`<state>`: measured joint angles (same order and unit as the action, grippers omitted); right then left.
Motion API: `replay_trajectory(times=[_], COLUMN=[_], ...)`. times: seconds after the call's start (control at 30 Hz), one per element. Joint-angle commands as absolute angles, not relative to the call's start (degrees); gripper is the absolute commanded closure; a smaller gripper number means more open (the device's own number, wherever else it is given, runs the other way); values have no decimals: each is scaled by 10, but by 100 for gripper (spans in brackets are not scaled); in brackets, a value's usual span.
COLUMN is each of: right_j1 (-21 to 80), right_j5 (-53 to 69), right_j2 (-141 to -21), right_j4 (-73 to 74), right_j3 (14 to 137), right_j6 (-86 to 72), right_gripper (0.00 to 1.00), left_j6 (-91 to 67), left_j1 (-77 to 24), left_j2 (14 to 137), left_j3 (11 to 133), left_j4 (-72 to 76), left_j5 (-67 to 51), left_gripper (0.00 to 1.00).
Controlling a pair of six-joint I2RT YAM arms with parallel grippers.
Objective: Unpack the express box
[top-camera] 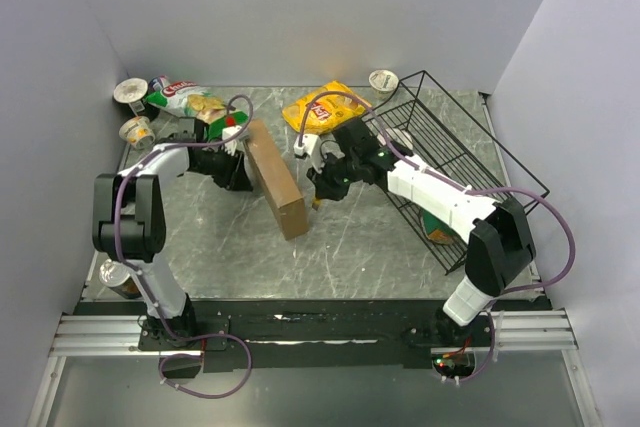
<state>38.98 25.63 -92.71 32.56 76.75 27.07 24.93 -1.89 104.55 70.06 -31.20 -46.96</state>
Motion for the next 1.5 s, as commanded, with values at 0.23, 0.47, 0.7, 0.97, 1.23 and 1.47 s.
replay_trajectory(times=[0.23, 0.47, 0.7, 0.97, 1.23, 1.47], right_j1=[374, 380, 399, 414, 386, 344], right_j5=[255, 272, 290, 283, 268, 265], right_j2=[-914, -899, -918, -936, -952, -986], right_j4=[336, 346, 345, 323, 319, 341], right_j3=[789, 768, 787, 802, 814, 870], right_j6=[302, 311, 291, 245, 236, 250], right_gripper=[100, 100, 100, 100, 100, 100], left_j6=[191, 142, 108, 121, 152, 152], left_j1=[22, 22, 13, -12, -12, -12], left_j2=[928, 1064, 1244, 1239, 1134, 1029], left_j3=[772, 929, 1115, 1030, 866, 735], left_j4=[-288, -213, -196, -188, -199, -207], left_j5=[-430, -393, -457, -508, -505, -503], left_gripper=[76, 80, 73, 70, 70, 70])
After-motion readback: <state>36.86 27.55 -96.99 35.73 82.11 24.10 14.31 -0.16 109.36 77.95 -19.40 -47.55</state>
